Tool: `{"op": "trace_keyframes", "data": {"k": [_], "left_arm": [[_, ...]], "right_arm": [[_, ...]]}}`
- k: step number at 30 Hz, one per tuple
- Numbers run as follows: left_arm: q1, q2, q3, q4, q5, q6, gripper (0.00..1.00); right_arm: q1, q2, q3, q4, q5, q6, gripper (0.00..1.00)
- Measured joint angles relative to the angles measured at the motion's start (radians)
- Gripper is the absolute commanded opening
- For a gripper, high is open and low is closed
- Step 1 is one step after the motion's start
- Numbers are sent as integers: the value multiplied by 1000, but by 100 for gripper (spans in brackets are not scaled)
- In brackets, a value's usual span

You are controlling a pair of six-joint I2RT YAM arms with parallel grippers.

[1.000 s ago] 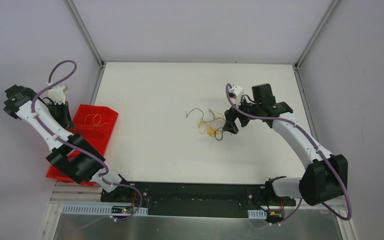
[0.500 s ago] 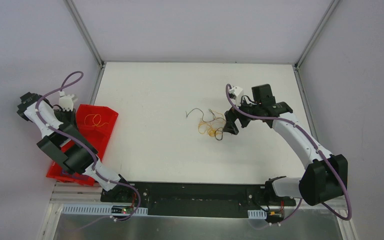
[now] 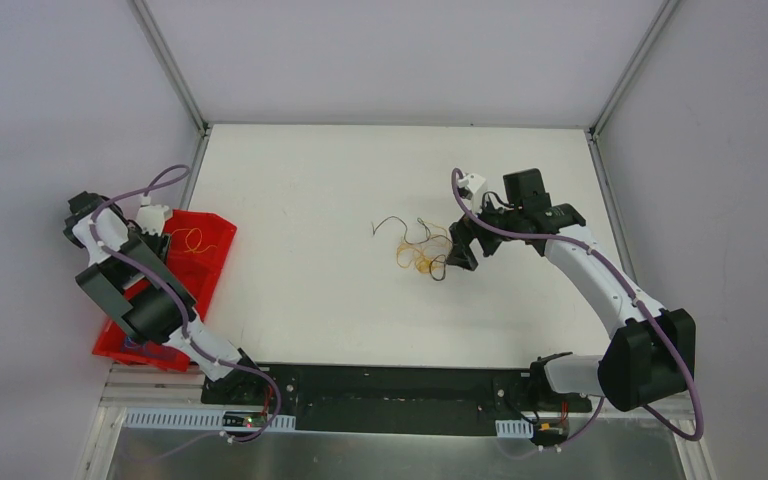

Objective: Untangle the cables

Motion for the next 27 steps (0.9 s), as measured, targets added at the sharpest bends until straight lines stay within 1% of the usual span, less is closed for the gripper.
{"op": "trace_keyframes", "data": {"k": [3, 6, 9, 11, 14, 16, 18, 20, 22, 23, 24, 26, 27], "left_arm": [[-6, -44, -28, -6, -8, 23, 54], [-6, -122, -19, -57, -4, 35, 65], [-8, -180, 48, -140, 11, 35, 70], [-25, -197, 123, -196, 31, 19, 73], [-107, -216, 202, -247, 76, -31, 80], [-226, -232, 218, -271, 138, -100, 81], [-386, -238, 221, -276, 233, -191, 80], [-537, -233, 220, -241, 319, -306, 80], [-708, -211, 219, -153, 394, -448, 78], [-764, -187, 219, -90, 422, -522, 78], [-845, -163, 219, -40, 439, -573, 77], [-970, -76, 226, 70, 467, -681, 74], [-1015, -22, 238, 110, 482, -724, 73]], "right_arm": [[0, 0, 0, -5, 0, 0, 100], [0, 0, 0, -7, 1, 0, 99], [0, 0, 0, -13, 6, 0, 99], [0, 2, 5, -31, 22, 6, 99], [-3, 43, 50, -75, 48, 30, 98], [-13, 105, 101, -105, 60, 55, 94], [-31, 167, 142, -129, 68, 79, 91], [-55, 225, 166, -156, 68, 109, 89], [-74, 264, 166, -177, 69, 137, 86], [-81, 278, 166, -186, 69, 153, 84], [-88, 288, 166, -192, 68, 169, 80], [-95, 298, 166, -191, 67, 196, 72], [-97, 304, 166, -190, 63, 213, 69]]}}
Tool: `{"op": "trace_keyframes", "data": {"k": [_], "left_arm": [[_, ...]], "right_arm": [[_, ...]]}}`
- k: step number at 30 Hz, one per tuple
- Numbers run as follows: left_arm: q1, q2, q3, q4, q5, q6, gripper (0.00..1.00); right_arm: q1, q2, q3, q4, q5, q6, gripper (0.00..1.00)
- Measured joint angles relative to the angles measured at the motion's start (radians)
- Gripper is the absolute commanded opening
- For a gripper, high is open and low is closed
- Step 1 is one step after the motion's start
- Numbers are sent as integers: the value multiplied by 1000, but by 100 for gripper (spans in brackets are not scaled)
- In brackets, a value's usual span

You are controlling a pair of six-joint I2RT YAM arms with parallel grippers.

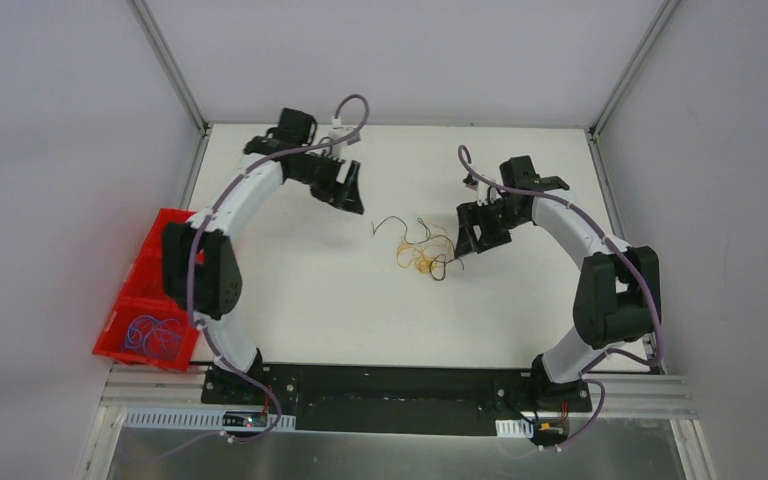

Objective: Untangle the cables

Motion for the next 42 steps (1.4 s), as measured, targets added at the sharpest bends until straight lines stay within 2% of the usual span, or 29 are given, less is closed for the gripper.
{"op": "trace_keyframes", "data": {"k": [3, 6, 10, 14, 18, 23, 29, 31, 33, 36, 42], "left_arm": [[-115, 185, 72, 93, 47, -98, 66], [-204, 315, 92, 173, 80, -154, 56], [-288, 367, 72, 245, 113, -214, 49], [-337, 374, 39, 336, 146, -274, 47], [-336, 376, -12, 426, 147, -336, 54], [-331, 376, -64, 472, 77, -340, 58], [-330, 376, -121, 483, -33, -341, 64], [-330, 375, -129, 490, -37, -342, 64], [-330, 367, -138, 499, -40, -344, 62], [-330, 340, -168, 503, -54, -344, 53], [-330, 316, -190, 501, -86, -359, 49]], "right_arm": [[-2, 24, 0, 4, -24, 48, 60], [-2, 52, 0, 25, -54, 97, 56], [-3, 89, -1, 72, -90, 158, 51], [-5, 136, -16, 128, -115, 220, 51], [-5, 175, -25, 177, -129, 277, 54], [-5, 208, -24, 241, -124, 331, 59], [15, 246, -21, 290, -51, 377, 56], [31, 262, -18, 298, -21, 389, 52], [48, 267, -16, 302, -1, 401, 46], [72, 275, -2, 304, 50, 410, 38], [95, 315, 67, 274, 129, 420, 35]]}}
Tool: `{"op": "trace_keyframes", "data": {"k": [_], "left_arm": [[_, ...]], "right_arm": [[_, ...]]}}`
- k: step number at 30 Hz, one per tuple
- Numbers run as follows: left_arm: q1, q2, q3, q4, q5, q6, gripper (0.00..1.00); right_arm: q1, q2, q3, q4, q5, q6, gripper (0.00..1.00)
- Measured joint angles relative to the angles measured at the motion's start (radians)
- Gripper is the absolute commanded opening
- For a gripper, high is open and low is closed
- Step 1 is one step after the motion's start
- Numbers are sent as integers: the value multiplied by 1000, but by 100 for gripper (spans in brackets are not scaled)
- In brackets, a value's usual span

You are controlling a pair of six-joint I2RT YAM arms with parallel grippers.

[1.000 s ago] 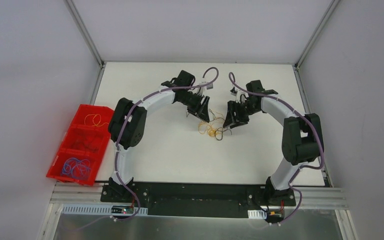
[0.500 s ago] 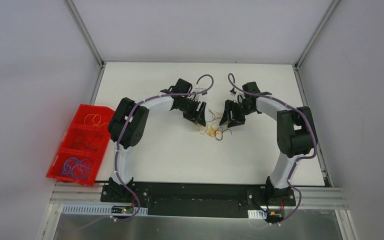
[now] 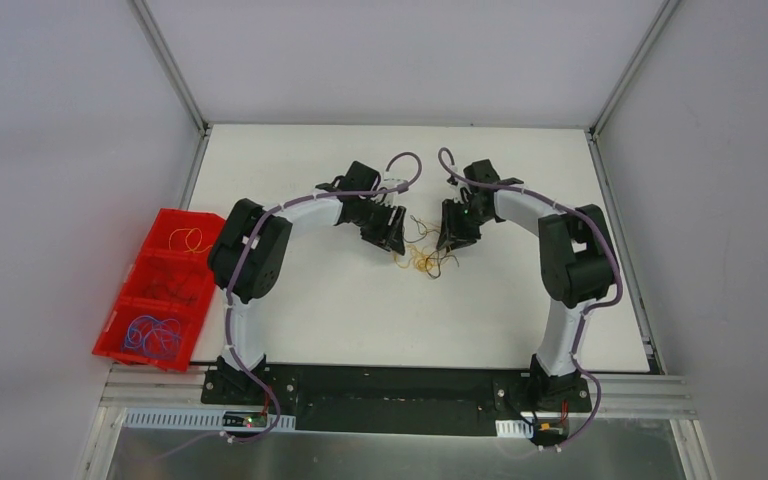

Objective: Untangle the cables

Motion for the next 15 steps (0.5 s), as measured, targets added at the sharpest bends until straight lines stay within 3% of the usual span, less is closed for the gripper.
{"op": "trace_keyframes", "data": {"k": [2, 4, 10, 15], "left_arm": [[0, 0, -6, -4, -2, -11, 37], [0, 1, -7, -9, -1, -31, 2], [0, -24, -5, -23, 35, -23, 0], [39, -264, -19, -76, 89, -19, 0]], "right_arm": [[4, 7, 13, -10, 17, 0, 33], [8, 9, 17, -18, 30, -2, 28], [20, 16, 44, -69, 115, -48, 20], [21, 9, 51, -93, 198, -126, 20]]}}
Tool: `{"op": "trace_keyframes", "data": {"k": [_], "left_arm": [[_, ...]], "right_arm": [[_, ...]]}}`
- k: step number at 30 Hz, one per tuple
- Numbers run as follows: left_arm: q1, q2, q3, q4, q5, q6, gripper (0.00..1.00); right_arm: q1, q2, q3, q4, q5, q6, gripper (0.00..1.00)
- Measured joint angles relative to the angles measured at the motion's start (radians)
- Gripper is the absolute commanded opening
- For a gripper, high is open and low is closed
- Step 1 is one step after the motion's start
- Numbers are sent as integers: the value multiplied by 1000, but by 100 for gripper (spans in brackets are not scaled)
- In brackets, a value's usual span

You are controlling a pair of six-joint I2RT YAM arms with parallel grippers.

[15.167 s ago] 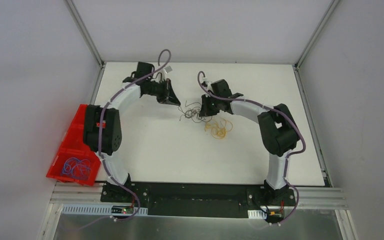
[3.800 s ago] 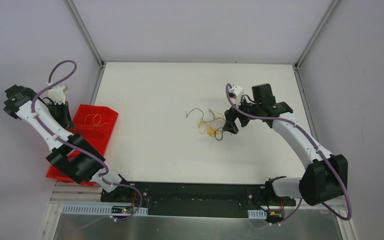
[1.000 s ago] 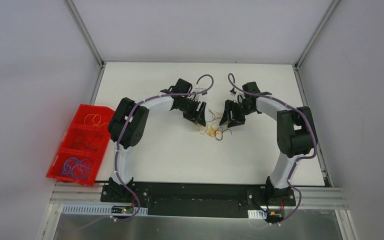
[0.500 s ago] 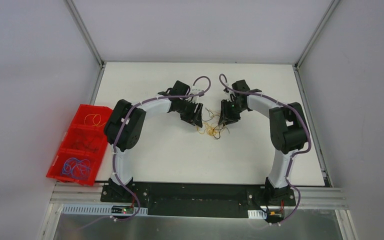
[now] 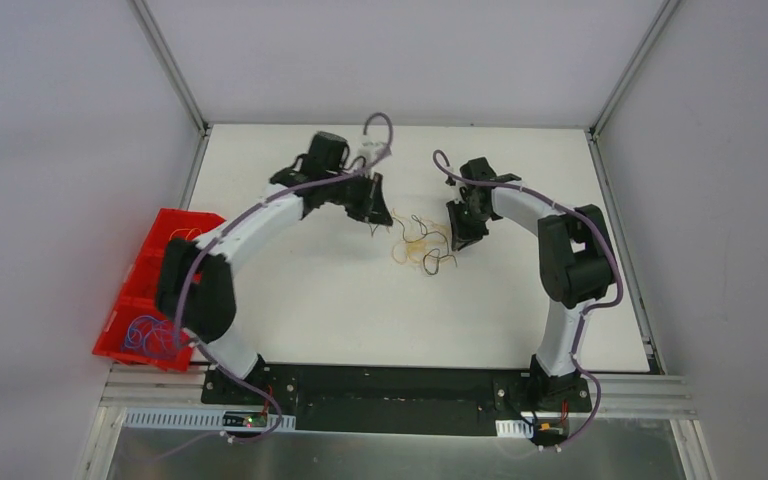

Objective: Untangle the cables

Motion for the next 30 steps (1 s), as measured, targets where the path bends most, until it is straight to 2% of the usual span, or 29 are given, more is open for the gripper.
{"op": "trace_keyframes", "data": {"k": [5, 8, 9, 20, 30], "left_arm": [[177, -316, 80, -26, 94, -17, 0], [295, -405, 191, -56, 135, -31, 0], [317, -415, 222, -68, 147, -33, 0], [546, -415, 519, -177, 171, -84, 0], [834, -317, 774, -192, 102, -151, 0]], "right_arm": [[-16, -8, -4, -6, 66, -69, 17], [-33, -15, -12, -5, 98, -100, 7], [-39, -18, -15, -5, 109, -111, 0], [-86, -40, -47, -1, 182, -194, 0], [-153, -55, -69, 3, 221, -265, 0]]}}
